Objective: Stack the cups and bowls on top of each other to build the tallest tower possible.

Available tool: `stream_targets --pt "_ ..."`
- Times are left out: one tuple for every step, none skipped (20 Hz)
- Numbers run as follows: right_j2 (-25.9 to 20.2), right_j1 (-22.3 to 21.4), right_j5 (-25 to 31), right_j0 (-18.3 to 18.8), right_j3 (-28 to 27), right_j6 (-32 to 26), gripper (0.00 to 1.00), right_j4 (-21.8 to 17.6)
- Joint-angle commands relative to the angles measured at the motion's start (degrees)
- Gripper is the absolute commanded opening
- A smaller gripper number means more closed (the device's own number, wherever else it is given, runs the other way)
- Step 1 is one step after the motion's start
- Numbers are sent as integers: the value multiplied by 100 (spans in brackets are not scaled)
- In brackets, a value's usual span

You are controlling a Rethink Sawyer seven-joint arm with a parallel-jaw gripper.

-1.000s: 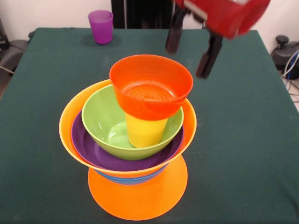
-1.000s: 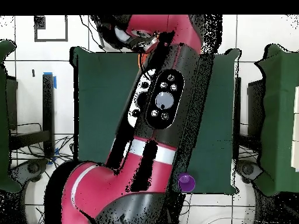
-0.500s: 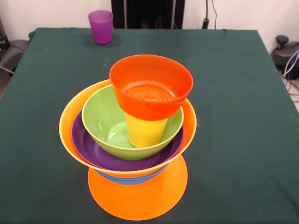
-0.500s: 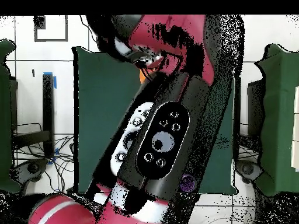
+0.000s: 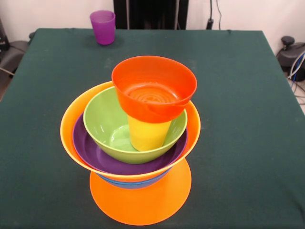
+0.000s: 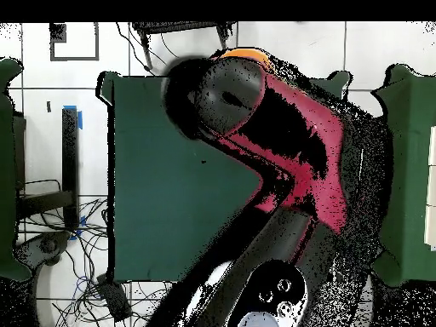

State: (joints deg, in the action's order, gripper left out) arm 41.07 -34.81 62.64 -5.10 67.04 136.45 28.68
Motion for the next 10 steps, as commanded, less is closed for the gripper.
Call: stream_targets --pt "-1046 -609 -1315 -8 2449 -1152 100 -570" --pt "-1109 -711 -1501 9 2708 -1184 100 -555" --pt "-1139 -767 -1573 19 2822 -1185 100 -600" --pt "-1208 -867 -1728 47 3064 -1213 100 -599" --pt "-1270 -925 -1813 84 3194 -1221 100 -623" --pt "-1268 -991 -2078 61 3384 -1159 100 -723" --pt "-1337 -1050 -2163 106 3518 -1159 100 -739" --pt "-1426 -1140 -2252 171 3732 -1172 100 -740" --pt "-1485 -1197 -2364 218 3850 -1179 100 -783" --pt "-1573 -1278 -2460 295 4048 -1223 100 -778"
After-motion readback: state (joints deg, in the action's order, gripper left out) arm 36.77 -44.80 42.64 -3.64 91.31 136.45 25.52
